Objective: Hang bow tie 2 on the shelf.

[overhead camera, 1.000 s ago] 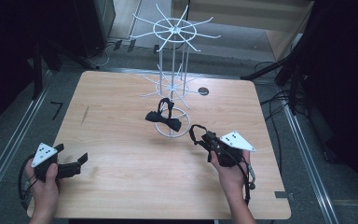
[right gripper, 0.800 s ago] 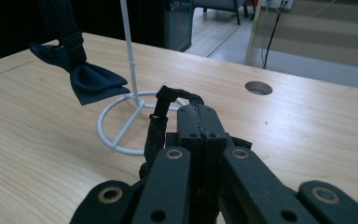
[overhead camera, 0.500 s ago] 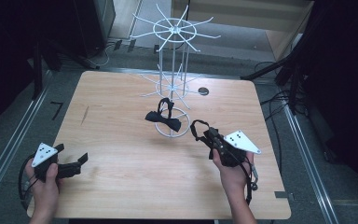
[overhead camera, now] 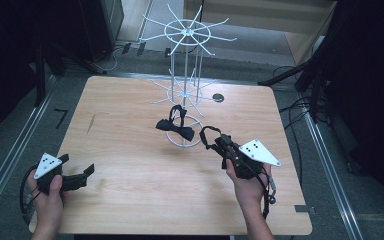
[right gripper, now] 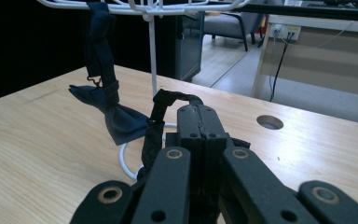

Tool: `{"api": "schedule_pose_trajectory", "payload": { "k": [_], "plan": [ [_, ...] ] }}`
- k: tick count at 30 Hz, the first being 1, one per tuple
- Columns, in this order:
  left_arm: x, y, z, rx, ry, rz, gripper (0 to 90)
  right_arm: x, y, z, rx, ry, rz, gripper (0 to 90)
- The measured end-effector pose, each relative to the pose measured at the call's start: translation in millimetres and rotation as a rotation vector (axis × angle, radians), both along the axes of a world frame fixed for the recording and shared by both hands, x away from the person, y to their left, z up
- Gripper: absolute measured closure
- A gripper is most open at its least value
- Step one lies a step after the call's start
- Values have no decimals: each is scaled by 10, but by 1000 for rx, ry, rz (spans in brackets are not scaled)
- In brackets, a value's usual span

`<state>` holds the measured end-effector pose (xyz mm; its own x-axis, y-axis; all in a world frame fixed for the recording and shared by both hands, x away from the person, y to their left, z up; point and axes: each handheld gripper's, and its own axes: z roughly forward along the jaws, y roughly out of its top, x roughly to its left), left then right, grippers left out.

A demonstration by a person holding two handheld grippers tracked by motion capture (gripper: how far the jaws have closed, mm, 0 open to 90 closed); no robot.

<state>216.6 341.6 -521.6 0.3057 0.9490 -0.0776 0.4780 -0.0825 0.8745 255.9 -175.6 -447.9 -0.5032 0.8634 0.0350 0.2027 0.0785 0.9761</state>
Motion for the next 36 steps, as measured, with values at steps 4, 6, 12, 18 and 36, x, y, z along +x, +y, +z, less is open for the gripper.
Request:
{"api": "schedule_pose_trajectory", "payload": {
  "k": [4,6,12,18,36],
  "plan": [
    [0,0,0,1,0,-1,0,-18,17,32,-3,-15,1,900],
    [0,0,0,2,0,0,0,-37,35,64,-1,-27,12,900],
    [0,-1,0,2,0,-1,0,-59,61,107,6,-42,27,900],
    [0,-1,0,2,0,-1,0,-84,83,157,8,-56,34,900],
    [-1,-4,0,3,0,-1,0,-99,117,291,21,-96,48,900]
  ]
}}
